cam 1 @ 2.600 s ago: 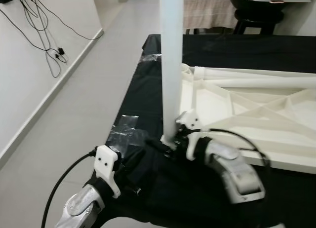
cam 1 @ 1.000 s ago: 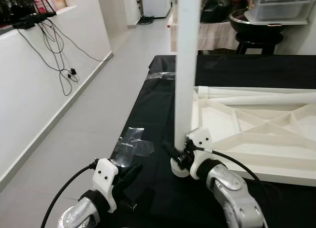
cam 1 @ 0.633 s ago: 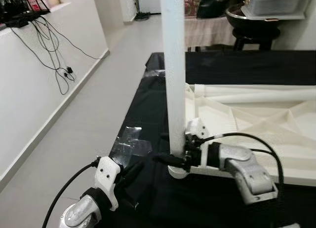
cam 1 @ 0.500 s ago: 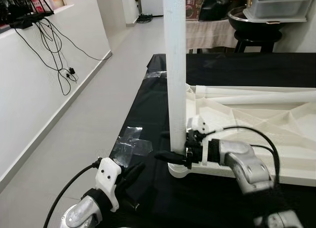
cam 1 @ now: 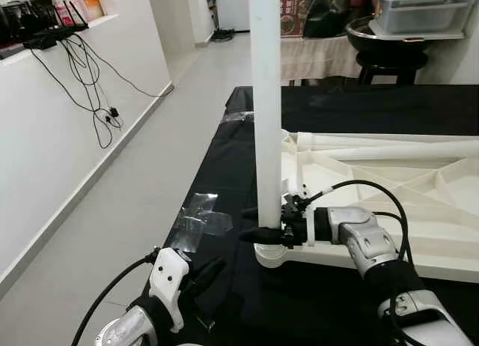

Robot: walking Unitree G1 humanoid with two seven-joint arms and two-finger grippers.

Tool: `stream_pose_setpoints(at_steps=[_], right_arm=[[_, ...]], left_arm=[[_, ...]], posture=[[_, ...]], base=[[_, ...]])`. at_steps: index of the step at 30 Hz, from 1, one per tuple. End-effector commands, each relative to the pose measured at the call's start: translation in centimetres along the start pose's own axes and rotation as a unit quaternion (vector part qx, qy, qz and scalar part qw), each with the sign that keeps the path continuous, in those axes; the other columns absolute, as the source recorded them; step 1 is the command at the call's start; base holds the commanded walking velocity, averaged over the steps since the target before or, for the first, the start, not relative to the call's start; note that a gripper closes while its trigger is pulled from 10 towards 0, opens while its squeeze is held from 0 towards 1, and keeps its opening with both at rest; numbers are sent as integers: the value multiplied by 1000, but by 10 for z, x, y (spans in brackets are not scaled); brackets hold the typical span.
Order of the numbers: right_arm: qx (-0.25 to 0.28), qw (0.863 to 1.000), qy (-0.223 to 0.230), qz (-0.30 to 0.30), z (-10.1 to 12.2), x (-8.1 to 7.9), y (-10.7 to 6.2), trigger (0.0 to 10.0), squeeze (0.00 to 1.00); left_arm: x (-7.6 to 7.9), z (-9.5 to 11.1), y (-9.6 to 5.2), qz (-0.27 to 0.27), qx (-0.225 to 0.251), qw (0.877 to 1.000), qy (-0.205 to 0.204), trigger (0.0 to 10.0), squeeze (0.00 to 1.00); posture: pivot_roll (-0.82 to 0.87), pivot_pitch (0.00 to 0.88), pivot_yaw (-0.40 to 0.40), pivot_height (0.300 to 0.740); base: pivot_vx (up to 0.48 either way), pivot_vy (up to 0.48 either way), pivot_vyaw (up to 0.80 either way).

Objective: Building children table

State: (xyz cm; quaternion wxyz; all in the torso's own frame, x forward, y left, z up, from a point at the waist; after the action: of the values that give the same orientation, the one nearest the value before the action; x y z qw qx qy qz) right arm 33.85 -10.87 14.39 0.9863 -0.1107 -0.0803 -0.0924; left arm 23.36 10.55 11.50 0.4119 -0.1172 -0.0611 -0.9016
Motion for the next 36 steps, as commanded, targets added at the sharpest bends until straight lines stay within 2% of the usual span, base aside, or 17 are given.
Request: stream_pose_setpoints(at_steps=[1, 5, 8, 9, 10, 15, 19, 20, 22, 23, 24, 27, 30, 31, 32, 33, 36], right_arm=[[-3, 999, 35, 3, -13, -7, -2, 0, 0], [6, 996, -4, -88, -7, -11, -6, 0, 0], [0, 979, 3, -204, -2, -12, 0, 0, 0], [-38, 925, 23, -377, -7, -7, 1, 0, 0], [-69, 900, 40, -429, -12, -25, 7, 0, 0], [-111, 902, -41, -416, -6, -42, 24, 0, 0], [-112, 911, -36, -396, -9, -35, 27, 0, 0], [-103, 918, -23, -381, -9, -35, 31, 1098, 0], [-96, 923, -15, -372, -9, -35, 33, 1098, 0], [-68, 932, 0, -356, -4, -34, 37, 10000, 0], [-47, 939, 8, -341, 4, -35, 40, 10000, 1000], [20, 968, 9, -251, 29, -41, 51, 10000, 1000], [44, 980, -20, -193, 39, -40, 49, 10000, 1000], [45, 986, -39, -155, 40, -39, 46, 10000, 475], [44, 989, -51, -129, 40, -38, 44, 10000, 475], [35, 993, -62, -98, 37, -35, 40, 10000, 0], [26, 997, -61, -50, 33, -26, 31, 10000, 0]], left_arm=[[-1, -1, -3, 2, -12, 1000, 10, 10000, 0], [-1, 0, -3, 1, -10, 1000, 9, 10000, 0], [-1, 1, -4, 1, -9, 1000, 9, 10000, 0], [-3, 3, -5, 3, -8, 1000, 9, 10000, 0], [-4, 4, -5, 4, -6, 1000, 10, 10000, 0], [-6, 4, -3, 1, -7, 1000, 11, 10000, 0], [-7, 4, 0, -5, -9, 1000, 11, 10000, 0], [-7, 4, 1, -4, -7, 1000, 10, 10000, 0], [-7, 5, 2, -3, -5, 1000, 10, 10000, 0], [-7, 5, 2, 1, -1, 1000, 10, 10000, 0], [-7, 6, 3, 4, 2, 1000, 10, 10000, 0], [-7, 7, 5, 6, 5, 1000, 11, 10000, 0], [-7, 7, 6, 5, 5, 1000, 11, 10000, 0], [-7, 7, 6, 5, 5, 1000, 12, 10000, 0], [-7, 7, 7, 5, 5, 1000, 12, 10000, 0], [-6, 7, 7, 5, 6, 1000, 12, 10000, 0], [-6, 7, 7, 5, 6, 1000, 13, 10000, 0]], posture=[[30, 103, 101, 740], [9, 117, 88, 740], [1, 125, 79, 740], [-25, 137, 88, 740], [-34, 144, 93, 740], [-42, 126, 99, 740], [-37, 124, 92, 740], [-41, 122, 88, 740], [-41, 122, 88, 740], [-38, 122, 87, 740], [-34, 122, 86, 740], [-30, 123, 83, 740], [-30, 121, 84, 740], [-27, 122, 83, 740], [-26, 121, 83, 740], [-23, 121, 82, 740], [-13, 120, 78, 740]], base=[[0, 0, 0], [0, 0, 0], [0, 0, 0], [0, 0, 0], [0, 0, 0], [0, 0, 0], [0, 0, 0], [0, 0, 0], [0, 0, 0], [0, 0, 0], [0, 0, 0], [0, 0, 0], [0, 0, 0], [0, 0, 0], [0, 0, 0], [0, 0, 0], [0, 0, 0]])
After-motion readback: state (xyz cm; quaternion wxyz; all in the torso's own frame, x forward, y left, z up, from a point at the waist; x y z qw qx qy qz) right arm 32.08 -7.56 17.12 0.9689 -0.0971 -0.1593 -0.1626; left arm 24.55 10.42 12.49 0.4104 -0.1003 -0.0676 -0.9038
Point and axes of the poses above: a point about 5 cm out from each wrist's last joint towards the gripper, its own y axis pointing out of the wrist towards the gripper, its own z axis along the axis of the wrist's last joint, x = y × z, the point moved 3 cm from there along y, pointing out of the wrist towards the gripper, and after that the axes turned 15 degrees about -y, right-handed, at the moved point
